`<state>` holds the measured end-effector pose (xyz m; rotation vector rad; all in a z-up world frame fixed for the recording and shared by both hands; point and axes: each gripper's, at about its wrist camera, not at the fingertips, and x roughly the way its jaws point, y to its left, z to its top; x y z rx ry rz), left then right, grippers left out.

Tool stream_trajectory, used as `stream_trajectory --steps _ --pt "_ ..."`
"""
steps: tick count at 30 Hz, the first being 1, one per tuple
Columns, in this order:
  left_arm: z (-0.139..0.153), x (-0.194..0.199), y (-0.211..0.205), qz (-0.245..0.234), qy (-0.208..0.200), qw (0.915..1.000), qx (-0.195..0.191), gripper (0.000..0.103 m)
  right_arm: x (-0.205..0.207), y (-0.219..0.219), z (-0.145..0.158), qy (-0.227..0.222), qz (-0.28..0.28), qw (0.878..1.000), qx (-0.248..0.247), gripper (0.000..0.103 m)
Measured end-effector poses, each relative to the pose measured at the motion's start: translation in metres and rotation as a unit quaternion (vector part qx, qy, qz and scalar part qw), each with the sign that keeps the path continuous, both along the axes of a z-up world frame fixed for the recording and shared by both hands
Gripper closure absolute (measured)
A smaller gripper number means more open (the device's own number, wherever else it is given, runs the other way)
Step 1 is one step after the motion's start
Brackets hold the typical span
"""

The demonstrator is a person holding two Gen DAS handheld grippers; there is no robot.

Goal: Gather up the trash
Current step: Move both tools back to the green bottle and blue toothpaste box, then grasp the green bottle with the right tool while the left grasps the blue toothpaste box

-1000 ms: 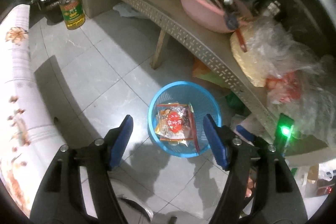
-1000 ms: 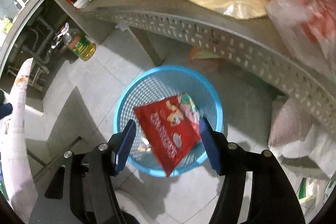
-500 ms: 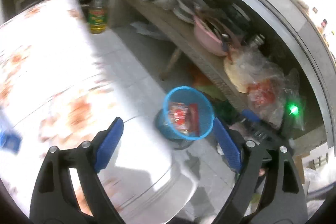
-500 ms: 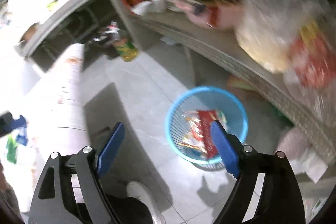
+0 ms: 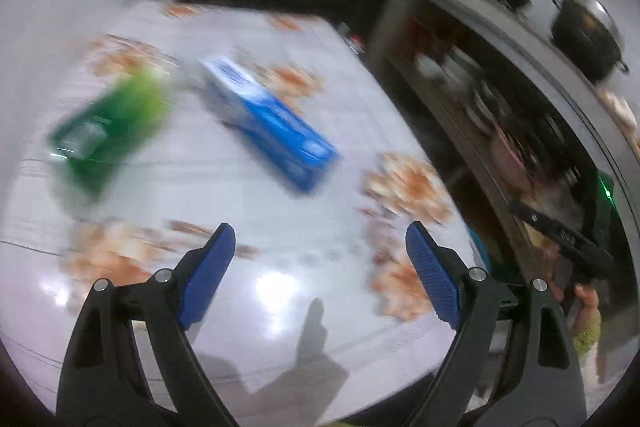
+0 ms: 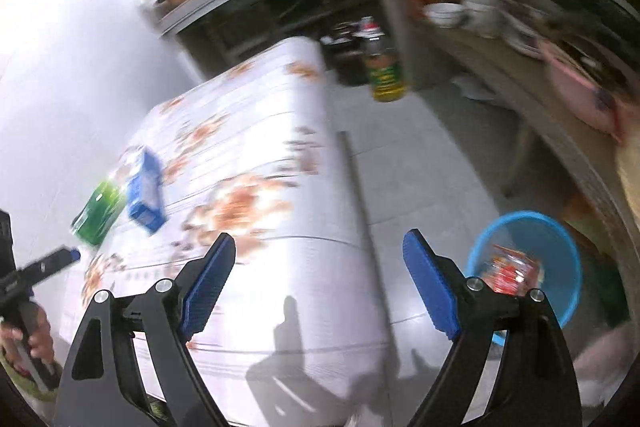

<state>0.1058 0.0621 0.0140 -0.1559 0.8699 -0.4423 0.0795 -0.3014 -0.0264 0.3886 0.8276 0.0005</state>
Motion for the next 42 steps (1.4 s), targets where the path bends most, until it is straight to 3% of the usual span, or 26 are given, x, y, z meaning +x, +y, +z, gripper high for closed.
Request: stream_trajectory --steps 5,10,15,18,22,27,30,31,37,42 --pt "0.014 0.011 0.056 0.072 -0.049 0.9961 0.013 0.02 0.032 0.052 0.014 -0.003 0.075 0.997 0.034 0.02" --pt "0.008 0.022 0.1 0.134 -0.041 0.9901 0.004 0.02 0.086 0.124 0.035 0.001 0.154 0.978 0.144 0.02" --pt "-0.008 0.018 0.114 0.153 -0.032 0.9877 0.001 0.02 0.17 0.232 0.036 0.099 0.229 0.949 0.193 0.02" --pt "-0.014 0.013 0.12 0.165 -0.036 0.9856 0.005 0.02 0.216 0.286 0.018 0.146 0.206 0.949 0.19 0.02" --pt "-0.018 0.007 0.137 0.182 -0.037 0.9826 -0.004 0.02 0.256 0.315 -0.021 0.217 0.135 0.946 0.199 0.02" --pt "-0.02 0.001 0.151 0.19 -0.037 0.981 -0.007 0.02 0.277 0.34 -0.044 0.244 0.111 0.946 0.185 0.02" --pt "-0.022 -0.001 0.156 0.194 -0.035 0.9804 -0.01 0.02 0.284 0.347 -0.043 0.223 0.114 0.954 0.164 0.019" --pt "-0.023 -0.001 0.158 0.196 -0.034 0.98 -0.011 0.02 0.285 0.349 -0.043 0.218 0.122 0.955 0.159 0.024" --pt "-0.015 -0.008 0.172 0.218 -0.045 0.9747 -0.021 0.02 0.272 0.36 -0.036 0.199 0.211 0.947 0.138 0.042" --pt "-0.004 -0.011 0.179 0.228 -0.058 0.9715 -0.026 0.02 0.225 0.359 -0.026 0.2 0.326 0.921 0.081 0.045"
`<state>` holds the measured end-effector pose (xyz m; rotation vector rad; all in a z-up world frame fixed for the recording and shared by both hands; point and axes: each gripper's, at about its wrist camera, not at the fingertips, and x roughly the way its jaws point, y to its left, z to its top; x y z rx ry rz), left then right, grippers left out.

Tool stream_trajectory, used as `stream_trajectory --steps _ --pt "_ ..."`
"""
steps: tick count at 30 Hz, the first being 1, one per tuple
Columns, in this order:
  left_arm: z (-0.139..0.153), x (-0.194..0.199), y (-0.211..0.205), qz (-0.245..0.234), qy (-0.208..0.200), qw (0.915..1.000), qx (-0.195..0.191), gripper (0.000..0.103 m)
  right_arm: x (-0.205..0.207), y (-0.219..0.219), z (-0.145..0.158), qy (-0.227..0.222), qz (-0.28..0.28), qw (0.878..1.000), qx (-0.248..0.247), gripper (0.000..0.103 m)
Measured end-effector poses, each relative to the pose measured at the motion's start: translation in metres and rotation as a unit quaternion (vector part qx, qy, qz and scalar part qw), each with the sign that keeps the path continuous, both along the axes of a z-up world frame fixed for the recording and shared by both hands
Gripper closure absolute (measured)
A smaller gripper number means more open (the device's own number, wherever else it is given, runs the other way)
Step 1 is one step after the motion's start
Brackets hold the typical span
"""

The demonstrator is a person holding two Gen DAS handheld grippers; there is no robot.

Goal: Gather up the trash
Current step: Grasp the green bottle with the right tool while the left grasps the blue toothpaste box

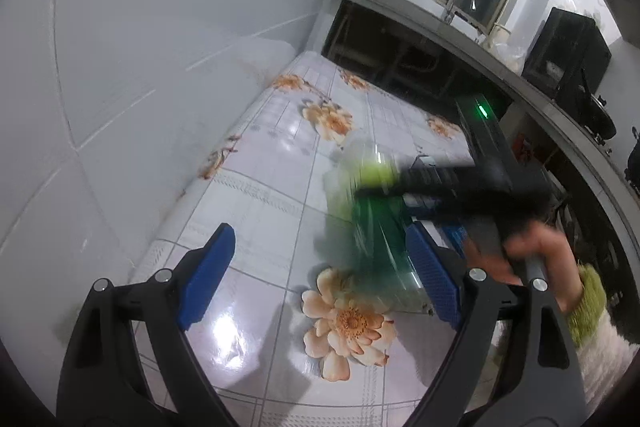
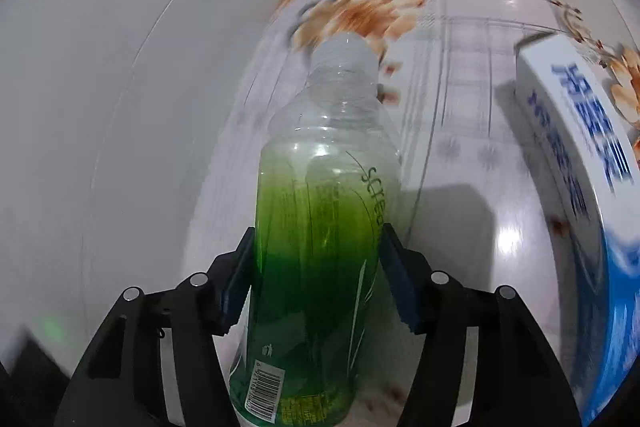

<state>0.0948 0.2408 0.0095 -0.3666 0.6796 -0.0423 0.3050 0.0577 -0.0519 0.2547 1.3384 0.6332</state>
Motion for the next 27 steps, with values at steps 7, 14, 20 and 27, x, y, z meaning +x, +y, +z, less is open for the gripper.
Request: stream_trajectory --steps 7,14,20,27 --pt "-0.006 0.023 -0.027 -0.041 0.022 0.9986 -0.024 0.02 -0.105 -0.05 0.008 -0.019 0.093 0.995 -0.025 0.045" --pt "-0.022 0.086 -0.089 -0.129 0.078 0.9845 -0.089 0.02 -0.191 -0.137 0.019 -0.026 0.054 0.996 -0.065 0.045" --pt "-0.043 0.153 -0.161 -0.157 0.139 0.9717 -0.11 0.02 -0.224 -0.203 0.027 -0.027 -0.031 0.994 -0.098 0.045" --pt "-0.061 0.192 -0.218 -0.136 0.163 0.9771 0.002 0.025 -0.223 -0.261 0.032 -0.047 -0.141 0.981 -0.125 0.046"
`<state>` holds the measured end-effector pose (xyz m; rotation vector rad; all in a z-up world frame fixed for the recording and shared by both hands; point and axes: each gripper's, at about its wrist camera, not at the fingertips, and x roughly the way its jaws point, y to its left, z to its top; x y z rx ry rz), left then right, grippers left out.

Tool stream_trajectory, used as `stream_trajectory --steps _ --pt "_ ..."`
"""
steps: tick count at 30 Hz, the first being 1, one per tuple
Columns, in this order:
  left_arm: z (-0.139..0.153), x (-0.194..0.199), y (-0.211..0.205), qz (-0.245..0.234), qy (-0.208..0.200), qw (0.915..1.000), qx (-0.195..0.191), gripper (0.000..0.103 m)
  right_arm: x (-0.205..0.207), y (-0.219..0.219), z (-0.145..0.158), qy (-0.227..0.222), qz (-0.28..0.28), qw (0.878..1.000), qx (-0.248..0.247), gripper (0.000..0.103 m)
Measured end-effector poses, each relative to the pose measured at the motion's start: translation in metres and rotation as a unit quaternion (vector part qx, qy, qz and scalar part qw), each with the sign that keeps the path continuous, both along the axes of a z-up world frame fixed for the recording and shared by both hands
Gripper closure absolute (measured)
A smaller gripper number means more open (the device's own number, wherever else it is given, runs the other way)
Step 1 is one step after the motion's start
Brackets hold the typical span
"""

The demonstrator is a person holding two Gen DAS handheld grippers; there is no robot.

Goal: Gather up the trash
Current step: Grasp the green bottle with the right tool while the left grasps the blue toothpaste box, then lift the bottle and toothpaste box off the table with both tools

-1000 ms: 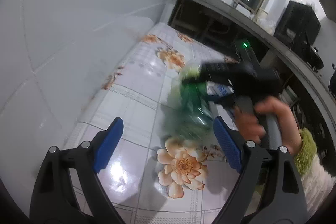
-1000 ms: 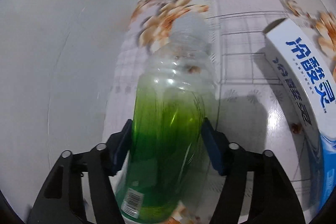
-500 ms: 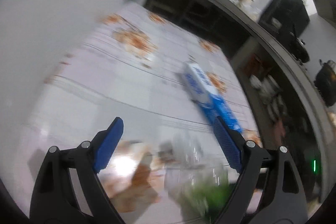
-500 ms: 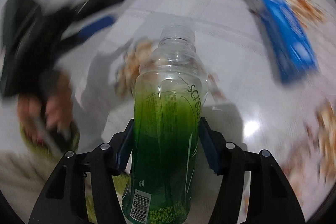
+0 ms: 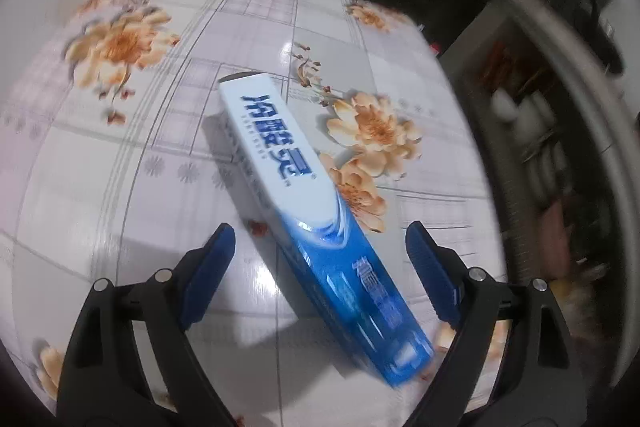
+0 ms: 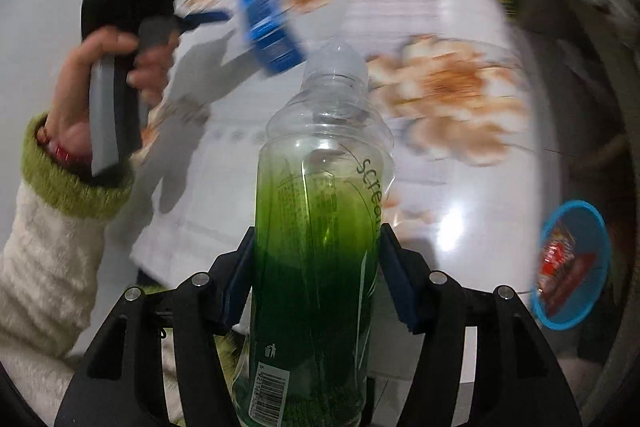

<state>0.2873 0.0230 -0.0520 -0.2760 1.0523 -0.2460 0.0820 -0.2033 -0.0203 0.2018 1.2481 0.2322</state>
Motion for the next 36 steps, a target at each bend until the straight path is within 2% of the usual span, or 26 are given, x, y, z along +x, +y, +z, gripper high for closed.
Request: stream_trajectory --steps 3,9,13,18,21,26,28,32,36 --pt "-0.005 0.0 -0.006 -0.012 -0.006 0.9994 0.033 0.042 0.004 -0.01 -0.003 -0.007 -0.022 1.0 0.014 0.046" --pt "0.0 -0.016 0.001 -0.052 -0.031 0.9976 0.034 0.062 0.015 0.001 -0.007 -0.018 -0.03 0.999 0.029 0.046" --pt "0.001 -0.038 0.005 -0.081 -0.037 0.9953 0.039 0.068 0.028 0.014 -0.012 -0.021 -0.036 0.998 0.045 0.046" --pt "0.002 -0.084 0.013 -0.121 -0.036 0.9916 0.03 0.069 0.035 0.016 -0.018 -0.019 -0.046 0.997 0.06 0.046" --pt "0.002 -0.125 0.019 -0.138 -0.026 0.9899 0.015 0.069 0.028 0.015 -0.02 -0.016 -0.049 0.996 0.075 0.046" --pt "-0.001 -0.186 0.023 -0.148 -0.011 0.9888 -0.008 0.067 0.02 0.014 -0.022 -0.012 -0.061 0.994 0.09 0.046" --pt "-0.003 -0.197 0.023 -0.141 -0.003 0.99 -0.006 0.066 0.021 0.015 -0.022 -0.011 -0.063 0.994 0.092 0.046" --pt "-0.002 -0.201 0.021 -0.131 -0.018 0.9911 0.014 0.044 0.029 0.015 -0.025 0.002 -0.071 0.991 0.112 0.044" --pt "-0.005 -0.19 0.018 -0.124 -0.02 0.9915 0.035 0.042 0.035 0.015 -0.028 0.007 -0.083 0.989 0.123 0.037"
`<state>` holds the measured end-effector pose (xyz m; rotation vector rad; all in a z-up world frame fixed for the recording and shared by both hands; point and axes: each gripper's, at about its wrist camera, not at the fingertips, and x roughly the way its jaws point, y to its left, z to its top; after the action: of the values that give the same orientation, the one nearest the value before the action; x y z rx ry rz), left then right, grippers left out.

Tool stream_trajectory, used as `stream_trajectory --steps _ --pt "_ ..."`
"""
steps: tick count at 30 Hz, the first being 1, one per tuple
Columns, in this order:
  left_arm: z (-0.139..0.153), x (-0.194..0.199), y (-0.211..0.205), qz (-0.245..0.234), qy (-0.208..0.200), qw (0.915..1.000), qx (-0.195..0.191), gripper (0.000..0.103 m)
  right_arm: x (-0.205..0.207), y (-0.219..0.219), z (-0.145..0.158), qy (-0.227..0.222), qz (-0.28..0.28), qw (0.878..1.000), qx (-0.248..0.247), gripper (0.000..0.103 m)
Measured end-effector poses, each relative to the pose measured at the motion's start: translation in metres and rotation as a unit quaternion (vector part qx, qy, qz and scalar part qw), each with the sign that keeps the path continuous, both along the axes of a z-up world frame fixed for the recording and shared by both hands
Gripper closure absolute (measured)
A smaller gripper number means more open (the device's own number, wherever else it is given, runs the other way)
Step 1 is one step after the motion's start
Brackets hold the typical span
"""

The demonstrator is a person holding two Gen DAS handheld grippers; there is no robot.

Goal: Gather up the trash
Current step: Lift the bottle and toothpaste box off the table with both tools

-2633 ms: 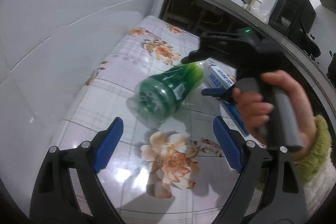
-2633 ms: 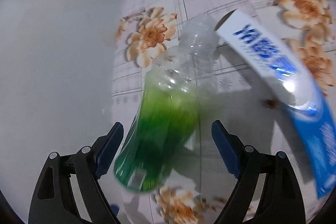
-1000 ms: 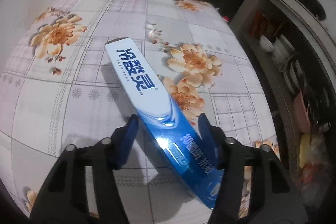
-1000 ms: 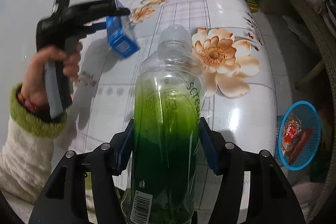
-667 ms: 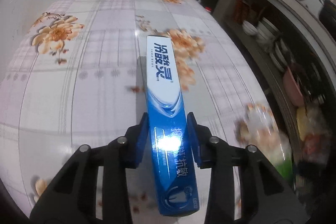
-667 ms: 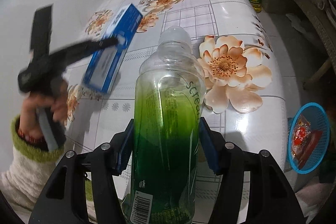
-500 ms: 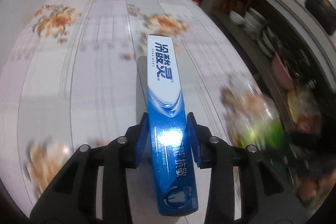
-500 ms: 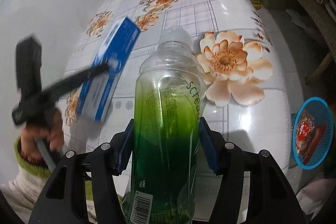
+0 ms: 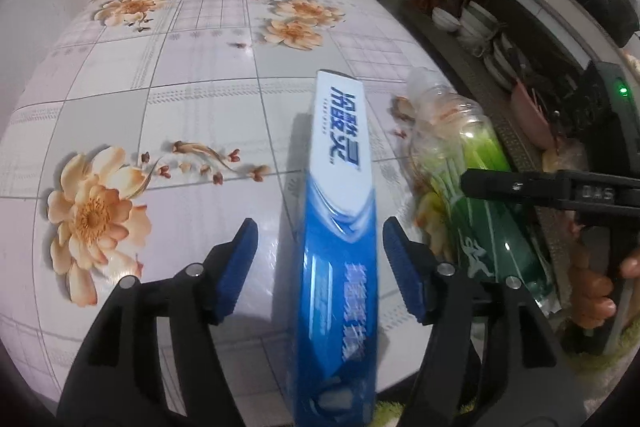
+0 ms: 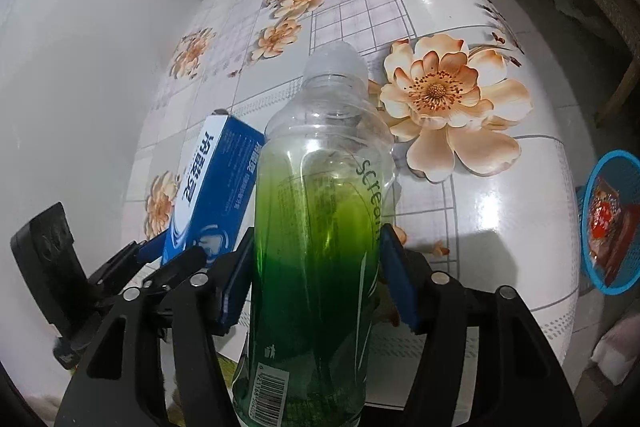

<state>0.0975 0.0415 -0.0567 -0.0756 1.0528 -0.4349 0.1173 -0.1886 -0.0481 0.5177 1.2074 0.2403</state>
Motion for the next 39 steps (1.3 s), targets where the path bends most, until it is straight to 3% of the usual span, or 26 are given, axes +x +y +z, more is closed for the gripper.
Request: stream_trajectory --steps 10,15,17,39 --pt "-0.005 0.018 -0.012 0.009 -0.012 0.9994 0.031 0.045 0.016 -0.003 -0.009 0.011 -0.021 0.999 0.032 0.037" --pt "-0.007 0.018 -0.018 -0.004 -0.008 0.9994 0.033 0.07 0.018 -0.002 -0.012 0.001 -0.02 0.999 0.034 0.038" --pt "-0.007 0.016 -0.014 0.005 -0.005 0.9996 0.025 0.072 0.015 0.001 -0.01 0.001 -0.014 1.0 0.025 0.038" --pt "-0.008 -0.001 -0.023 0.0 0.003 0.9985 0.054 0.069 0.007 0.001 -0.015 0.008 -0.008 0.999 0.031 0.038"
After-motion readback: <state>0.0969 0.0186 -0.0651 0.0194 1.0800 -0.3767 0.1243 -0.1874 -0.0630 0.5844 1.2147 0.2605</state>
